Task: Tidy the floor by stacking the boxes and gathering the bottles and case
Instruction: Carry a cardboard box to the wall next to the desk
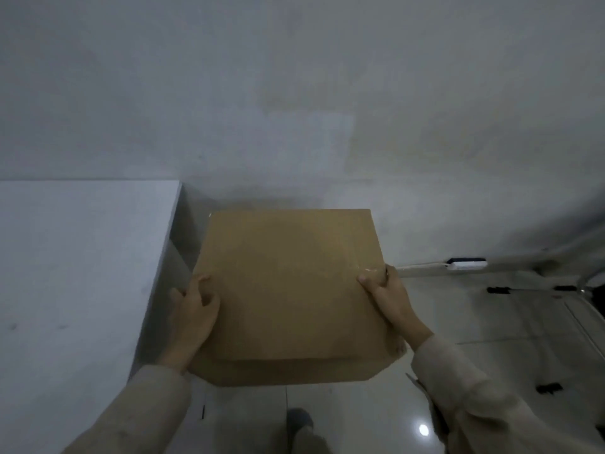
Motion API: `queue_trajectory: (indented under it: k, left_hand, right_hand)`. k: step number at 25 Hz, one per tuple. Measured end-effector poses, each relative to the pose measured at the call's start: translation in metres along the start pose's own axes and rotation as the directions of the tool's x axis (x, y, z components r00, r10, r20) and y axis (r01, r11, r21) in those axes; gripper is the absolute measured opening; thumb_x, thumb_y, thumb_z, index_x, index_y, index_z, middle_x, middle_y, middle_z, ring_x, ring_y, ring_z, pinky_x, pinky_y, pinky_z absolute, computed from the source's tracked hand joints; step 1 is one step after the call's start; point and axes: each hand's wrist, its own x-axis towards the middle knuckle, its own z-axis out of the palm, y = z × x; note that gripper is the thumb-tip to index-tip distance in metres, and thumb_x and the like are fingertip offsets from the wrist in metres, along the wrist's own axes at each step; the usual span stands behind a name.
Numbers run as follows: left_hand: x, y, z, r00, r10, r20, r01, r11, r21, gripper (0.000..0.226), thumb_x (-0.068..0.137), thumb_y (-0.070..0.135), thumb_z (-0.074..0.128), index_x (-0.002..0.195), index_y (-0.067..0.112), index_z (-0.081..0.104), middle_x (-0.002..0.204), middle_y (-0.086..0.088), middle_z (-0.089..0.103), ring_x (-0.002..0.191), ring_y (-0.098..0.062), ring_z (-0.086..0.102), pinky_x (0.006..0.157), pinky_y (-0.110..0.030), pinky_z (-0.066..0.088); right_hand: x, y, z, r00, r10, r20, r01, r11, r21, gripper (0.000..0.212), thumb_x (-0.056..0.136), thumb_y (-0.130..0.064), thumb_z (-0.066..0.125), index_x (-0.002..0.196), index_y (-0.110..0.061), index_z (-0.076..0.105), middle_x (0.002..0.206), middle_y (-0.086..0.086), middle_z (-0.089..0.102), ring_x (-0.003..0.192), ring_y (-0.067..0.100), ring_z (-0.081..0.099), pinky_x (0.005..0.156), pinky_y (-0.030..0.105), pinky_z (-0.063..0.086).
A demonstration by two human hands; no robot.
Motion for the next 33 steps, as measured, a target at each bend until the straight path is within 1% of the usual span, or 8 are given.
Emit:
queue_trajectory:
  k: [4,9,12,17,24,27,29,33]
  left_hand:
    - [0.044,-0.041,0.037,0.988,-0.153,-0.011,0.154,0.988,0.027,0.044,0.087,0.022,0.055,0.13,0.018,0.044,0.134,-0.022,0.036,0.12,-0.042,0.042,0.106,-0.049,0.029]
    - [0.116,-0.111,0.102,0.974,-0.223,-0.029,0.224,0.975,0.009,0.049,0.079,0.002,0.062,0.126,0.007,0.047,0.132,-0.025,0.04,0.12,-0.038,0.04,0.099,-0.044,0.035]
    - [0.158,-0.162,0.147,0.966,-0.253,-0.054,0.255,0.966,0.042,0.05,0.078,0.002,0.065,0.125,0.006,0.049,0.131,-0.025,0.041,0.118,-0.04,0.043,0.099,-0.046,0.036]
    - [0.206,-0.251,0.215,0.958,-0.282,-0.046,0.284,0.957,0.052,0.052,0.078,0.005,0.067,0.127,0.007,0.047,0.134,-0.022,0.044,0.12,-0.039,0.045,0.097,-0.046,0.039]
    - [0.236,-0.309,0.25,0.956,-0.278,-0.094,0.288,0.952,0.105,0.058,0.076,0.01,0.071,0.127,0.007,0.045,0.136,-0.022,0.043,0.123,-0.039,0.043,0.1,-0.05,0.039]
    - [0.244,-0.316,0.25,0.971,-0.227,-0.078,0.237,0.956,0.174,0.059,0.074,0.005,0.07,0.127,0.006,0.044,0.141,-0.023,0.034,0.128,-0.042,0.036,0.104,-0.055,0.035]
    - [0.244,-0.311,0.253,0.982,-0.189,-0.029,0.19,0.942,0.276,0.065,0.074,0.01,0.071,0.132,0.009,0.041,0.151,-0.021,0.018,0.139,-0.041,0.019,0.11,-0.057,0.026]
    - [0.241,-0.28,0.27,0.978,-0.181,0.1,0.139,0.935,0.325,0.073,0.082,0.025,0.065,0.143,0.015,0.028,0.157,-0.013,0.0,0.145,-0.034,0.002,0.117,-0.048,0.013]
  right_hand:
    - [0.051,0.047,0.046,0.989,0.091,0.118,-0.09,0.996,-0.017,0.059,0.088,-0.025,0.059,0.138,-0.014,0.03,0.135,0.013,0.049,0.119,0.031,0.05,0.091,0.032,0.04]
    - [0.121,0.124,0.119,0.955,0.212,0.209,-0.213,0.977,-0.019,0.066,0.089,-0.024,0.057,0.142,-0.013,0.019,0.144,0.014,0.037,0.127,0.034,0.043,0.103,0.045,0.039]
    - [0.163,0.175,0.161,0.94,0.256,0.225,-0.259,0.966,-0.015,0.066,0.089,-0.019,0.057,0.142,-0.011,0.018,0.144,0.014,0.036,0.127,0.033,0.042,0.101,0.042,0.039]
    - [0.217,0.252,0.221,0.937,0.251,0.245,-0.26,0.965,0.008,0.063,0.088,-0.011,0.058,0.14,-0.012,0.022,0.133,0.01,0.042,0.11,0.02,0.046,0.092,0.033,0.041]
    - [0.263,0.29,0.283,0.945,0.155,0.288,-0.162,0.987,-0.002,0.064,0.089,-0.013,0.058,0.14,-0.014,0.019,0.122,-0.003,0.039,0.11,0.015,0.044,0.091,0.03,0.04]
    - [0.27,0.289,0.299,0.945,0.118,0.305,-0.109,0.993,-0.045,0.066,0.09,-0.017,0.055,0.142,-0.015,0.013,0.131,0.002,0.04,0.118,0.019,0.044,0.101,0.037,0.04]
    - [0.266,0.288,0.304,0.953,0.118,0.278,-0.098,0.992,-0.084,0.072,0.09,-0.026,0.055,0.144,-0.013,0.009,0.145,0.01,0.033,0.13,0.026,0.038,0.11,0.044,0.034]
    - [0.264,0.285,0.308,0.946,0.211,0.246,-0.173,0.971,-0.166,0.072,0.093,-0.024,0.05,0.147,-0.017,0.004,0.147,0.019,0.027,0.13,0.038,0.036,0.107,0.05,0.032]
